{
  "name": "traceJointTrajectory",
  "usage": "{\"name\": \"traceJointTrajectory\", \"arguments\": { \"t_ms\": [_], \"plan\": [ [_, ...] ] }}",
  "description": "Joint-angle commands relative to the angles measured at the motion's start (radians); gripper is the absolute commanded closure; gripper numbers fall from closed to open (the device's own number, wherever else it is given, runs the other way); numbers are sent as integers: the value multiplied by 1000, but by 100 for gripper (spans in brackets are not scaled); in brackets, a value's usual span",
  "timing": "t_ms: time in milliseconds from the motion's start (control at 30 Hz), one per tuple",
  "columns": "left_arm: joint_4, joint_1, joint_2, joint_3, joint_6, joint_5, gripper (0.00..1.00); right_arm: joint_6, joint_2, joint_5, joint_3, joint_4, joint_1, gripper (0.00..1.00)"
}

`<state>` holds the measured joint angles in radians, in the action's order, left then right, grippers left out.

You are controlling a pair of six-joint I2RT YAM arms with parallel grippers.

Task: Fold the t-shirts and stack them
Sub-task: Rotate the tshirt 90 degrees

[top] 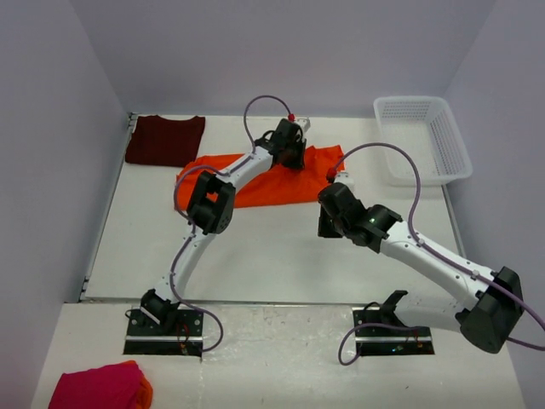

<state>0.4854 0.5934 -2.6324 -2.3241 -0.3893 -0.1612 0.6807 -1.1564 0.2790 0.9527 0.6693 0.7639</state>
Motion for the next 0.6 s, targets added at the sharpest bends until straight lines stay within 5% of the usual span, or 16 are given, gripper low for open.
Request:
{"name": "traceJointTrajectory", "arguments": {
  "t_ms": [0, 167, 433, 500, 567],
  "plan": [
    [-79, -90, 47, 55, 142, 129, 100, 46, -40, 16, -6, -27, 37, 100],
    [-249, -122, 153, 35, 297, 241, 100, 66, -94, 6, -14, -39, 103, 100],
    [-409, -122, 365, 92, 420, 106, 100, 86, -127, -4, -45, -72, 156, 100],
    [-424, -107, 438, 120, 425, 152, 99, 92, -131, -3, -51, -74, 158, 100],
    [-343, -87, 475, 114, 426, 345, 98, 97, -117, 12, -49, -63, 163, 100]
  ]
}}
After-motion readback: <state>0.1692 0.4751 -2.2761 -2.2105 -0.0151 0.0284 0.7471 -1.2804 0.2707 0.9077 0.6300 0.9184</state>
